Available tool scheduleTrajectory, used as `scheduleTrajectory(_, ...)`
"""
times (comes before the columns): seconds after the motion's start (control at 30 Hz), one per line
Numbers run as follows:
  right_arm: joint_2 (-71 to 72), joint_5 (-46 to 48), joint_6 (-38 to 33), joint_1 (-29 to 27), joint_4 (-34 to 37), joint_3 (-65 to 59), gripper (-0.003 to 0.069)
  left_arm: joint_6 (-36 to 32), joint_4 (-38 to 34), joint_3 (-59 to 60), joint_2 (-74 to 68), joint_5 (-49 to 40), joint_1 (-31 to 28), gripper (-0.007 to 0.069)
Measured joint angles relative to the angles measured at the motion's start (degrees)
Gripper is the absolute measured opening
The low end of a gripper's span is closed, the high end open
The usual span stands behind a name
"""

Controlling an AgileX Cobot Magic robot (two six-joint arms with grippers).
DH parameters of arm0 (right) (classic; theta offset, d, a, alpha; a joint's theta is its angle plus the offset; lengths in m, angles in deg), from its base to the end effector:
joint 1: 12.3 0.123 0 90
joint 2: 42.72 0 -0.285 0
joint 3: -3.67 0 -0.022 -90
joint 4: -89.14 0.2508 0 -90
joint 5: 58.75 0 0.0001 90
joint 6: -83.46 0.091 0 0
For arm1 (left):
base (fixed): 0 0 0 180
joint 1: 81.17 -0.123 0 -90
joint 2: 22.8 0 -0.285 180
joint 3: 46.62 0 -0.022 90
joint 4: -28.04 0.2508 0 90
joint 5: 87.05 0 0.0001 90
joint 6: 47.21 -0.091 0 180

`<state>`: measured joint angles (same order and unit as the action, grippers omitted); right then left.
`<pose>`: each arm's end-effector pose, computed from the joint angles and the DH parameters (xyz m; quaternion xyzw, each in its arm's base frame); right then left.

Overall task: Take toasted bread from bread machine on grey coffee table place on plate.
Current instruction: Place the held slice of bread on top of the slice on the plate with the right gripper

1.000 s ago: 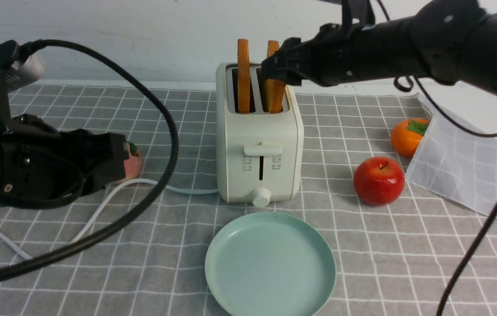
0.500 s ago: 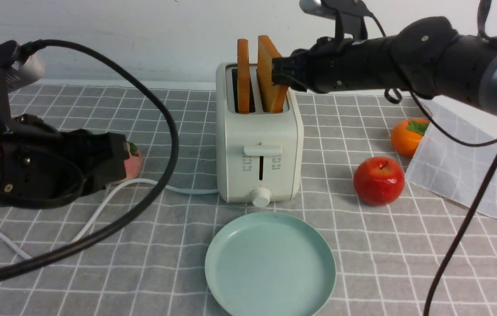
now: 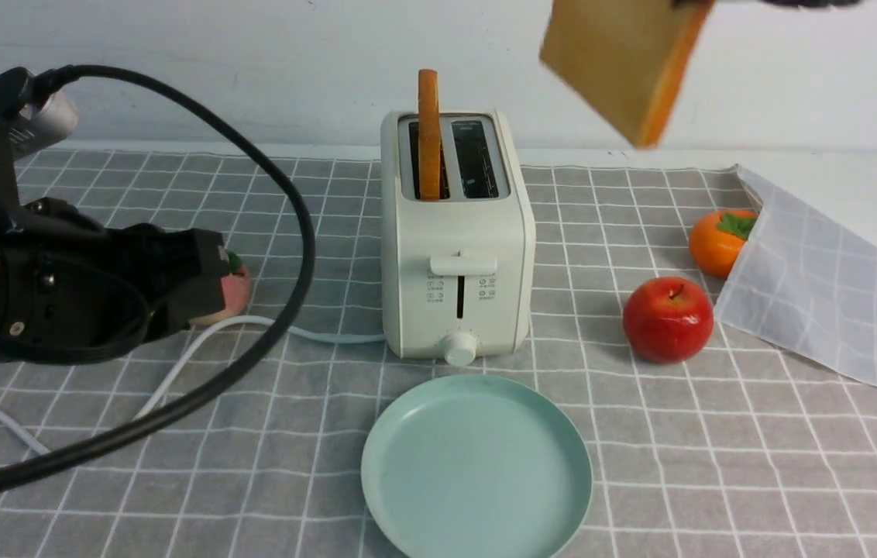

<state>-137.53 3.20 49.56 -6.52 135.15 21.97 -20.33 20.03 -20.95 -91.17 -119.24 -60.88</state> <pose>0.3098 0.0895 0.4426 -0.2455 0.8264 0.2967 0.4108 0.2041 -0.0827 0.3388 -0.0870 0.8862 -0.2354 0.3894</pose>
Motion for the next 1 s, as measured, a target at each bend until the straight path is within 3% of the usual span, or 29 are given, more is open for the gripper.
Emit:
scheduleTrajectory(0.1,-0.3,7.1,1.0,0.8,-0.7,-4.6,0.0111,0.0,-0.1,0.0,0.0,0.1,0.0,0.0239)
scheduleTrajectory(0.23,-1.2,7.7,0.3,4.5,0.7,-14.9,0.0111,0.0,-0.2,0.0,0.0,0.8,0.0,0.0239)
scheduleTrajectory(0.37,-3.2,-3.2,-2.6,11.2,9.1,-27.3,0.0111,0.0,-0.2,0.0,0.0,1.2,0.0,0.0239)
scheduleTrajectory(0.5,-6.5,-15.9,-3.5,15.5,16.9,-31.3,0.0111,0.0,-0.3,0.0,0.0,1.2,0.0,0.0242)
scheduleTrajectory(0.6,-8.8,-20.0,-3.0,17.0,19.9,-31.6,0.0121,0.0,-0.3,0.0,0.0,1.2,0.0,0.0242)
scheduleTrajectory(0.77,-10.2,-21.8,1.1,17.3,20.4,-31.7,0.0249,0.0,0.2,0.0,0.0,0.2,0.0,0.0242)
scheduleTrajectory(0.93,-7.3,-21.7,1.6,16.2,14.6,-31.0,0.0498,0.8,2.0,0.0,0.0,-0.4,0.0,0.0261)
scheduleTrajectory(1.0,-6.0,-21.2,1.6,15.3,12.9,-30.3,0.0547,0.9,2.6,-0.3,0.0,-0.7,0.0,0.0280)
